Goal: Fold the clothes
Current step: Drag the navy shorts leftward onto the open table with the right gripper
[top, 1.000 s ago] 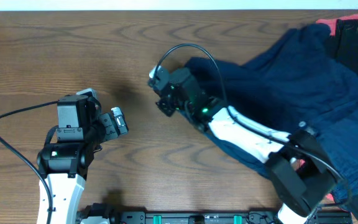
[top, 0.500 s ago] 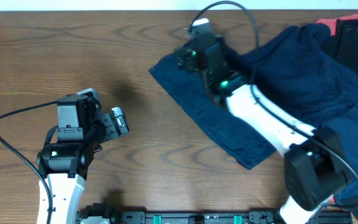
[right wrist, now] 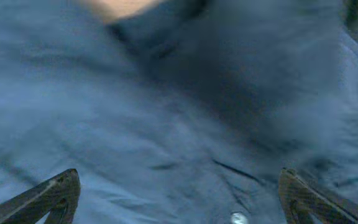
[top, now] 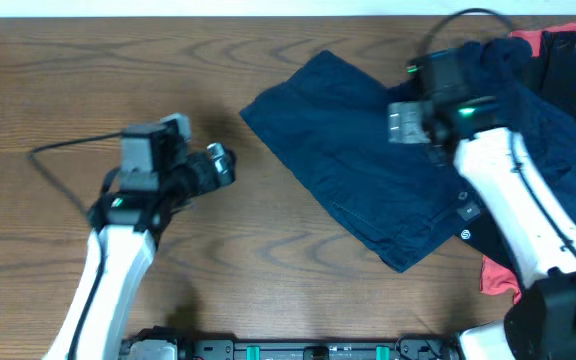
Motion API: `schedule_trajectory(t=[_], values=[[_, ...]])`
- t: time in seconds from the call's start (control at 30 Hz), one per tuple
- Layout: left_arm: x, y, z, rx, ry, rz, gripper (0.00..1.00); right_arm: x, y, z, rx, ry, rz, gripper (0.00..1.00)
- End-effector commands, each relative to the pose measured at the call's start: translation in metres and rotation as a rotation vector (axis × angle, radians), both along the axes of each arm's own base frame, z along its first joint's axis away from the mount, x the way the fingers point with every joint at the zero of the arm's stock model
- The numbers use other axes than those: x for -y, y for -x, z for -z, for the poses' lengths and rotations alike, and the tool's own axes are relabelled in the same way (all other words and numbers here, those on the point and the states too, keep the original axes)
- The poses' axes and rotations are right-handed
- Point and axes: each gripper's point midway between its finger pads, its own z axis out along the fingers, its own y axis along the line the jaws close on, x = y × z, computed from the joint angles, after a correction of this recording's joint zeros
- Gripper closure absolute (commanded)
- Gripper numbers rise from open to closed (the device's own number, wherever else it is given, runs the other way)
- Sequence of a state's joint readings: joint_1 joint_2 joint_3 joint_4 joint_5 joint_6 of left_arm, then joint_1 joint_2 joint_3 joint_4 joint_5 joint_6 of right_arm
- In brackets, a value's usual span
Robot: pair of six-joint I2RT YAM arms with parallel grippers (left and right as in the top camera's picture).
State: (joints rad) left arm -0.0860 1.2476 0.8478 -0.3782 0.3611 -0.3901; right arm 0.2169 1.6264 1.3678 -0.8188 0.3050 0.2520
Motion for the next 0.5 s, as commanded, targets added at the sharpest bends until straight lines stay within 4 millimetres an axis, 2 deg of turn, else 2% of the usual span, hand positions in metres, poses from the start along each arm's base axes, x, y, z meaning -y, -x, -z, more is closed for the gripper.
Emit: schedule_trajectory(t=[0.0, 0.07, 0.2, 0.47], values=[[0.023, -0.014, 0.018, -0.06, 0.079, -0.013, 0.02, 0.021, 0.001, -0.025, 0.067, -0.085, 0.088, 0.01], [0.038, -0.025, 0.034, -0.08, 0.106, -0.012, 0.02, 0.03, 0.004, -0.032, 0.077, -0.098, 0.096, 0.01], [0.073, -0.033, 0.064, -0.124, 0.139, 0.02, 0.02, 0.045, 0.009, -0.04, 0.091, -0.098, 0.13, 0.01], [0.137, -0.009, 0.122, -0.29, 0.183, 0.045, 0.02, 0.052, 0.017, -0.037, 0.062, -0.091, 0.146, 0.01]])
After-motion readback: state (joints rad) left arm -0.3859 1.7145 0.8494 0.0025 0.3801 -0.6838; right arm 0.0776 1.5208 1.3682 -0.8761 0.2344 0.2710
